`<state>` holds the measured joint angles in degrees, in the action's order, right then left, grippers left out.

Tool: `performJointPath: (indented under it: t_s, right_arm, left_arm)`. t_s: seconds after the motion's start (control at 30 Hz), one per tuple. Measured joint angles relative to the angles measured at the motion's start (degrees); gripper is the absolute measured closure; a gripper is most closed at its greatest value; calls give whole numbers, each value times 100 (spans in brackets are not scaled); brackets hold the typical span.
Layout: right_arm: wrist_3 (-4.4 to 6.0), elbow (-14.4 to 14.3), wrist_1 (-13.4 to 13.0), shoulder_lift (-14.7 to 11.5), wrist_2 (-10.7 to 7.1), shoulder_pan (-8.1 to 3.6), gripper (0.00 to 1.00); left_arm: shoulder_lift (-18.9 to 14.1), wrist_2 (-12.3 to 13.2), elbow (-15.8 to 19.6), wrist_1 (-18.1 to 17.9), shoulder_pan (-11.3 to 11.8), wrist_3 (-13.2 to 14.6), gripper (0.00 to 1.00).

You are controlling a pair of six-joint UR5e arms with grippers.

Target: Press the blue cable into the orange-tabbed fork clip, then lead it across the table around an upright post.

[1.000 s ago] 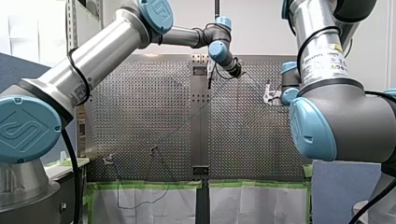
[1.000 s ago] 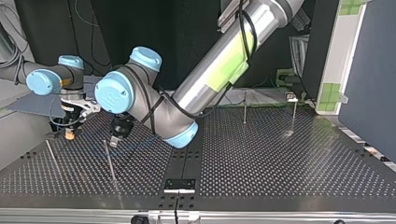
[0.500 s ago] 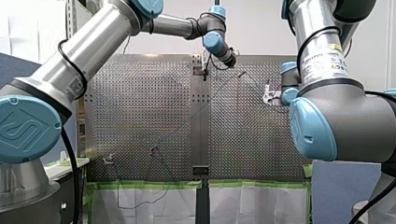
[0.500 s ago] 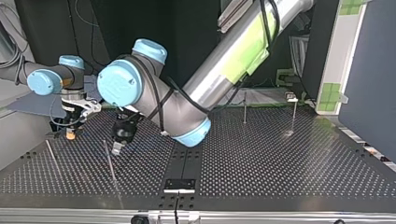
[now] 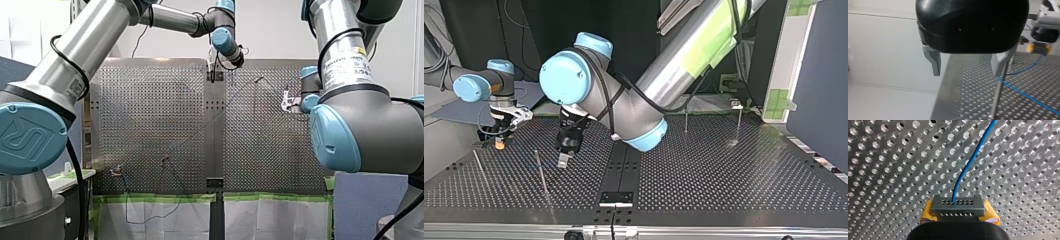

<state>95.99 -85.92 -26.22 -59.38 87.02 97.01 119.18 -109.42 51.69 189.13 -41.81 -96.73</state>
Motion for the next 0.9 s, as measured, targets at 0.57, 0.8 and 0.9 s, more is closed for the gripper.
performJointPath:
  t_s: [0.57,0.8,0.9]
  right_arm:
    - [0,0,9,4,-19,22,100]
    - [0,0,0,4,-17,25,100]
    - [0,0,-4,5,-17,25,100]
  left_arm:
    - [-908,196,914,-910,243,-824,0]
    - [-1291,206,1301,-1298,347,-1045,0]
    - [-1397,207,1483,-1480,353,-1070,0]
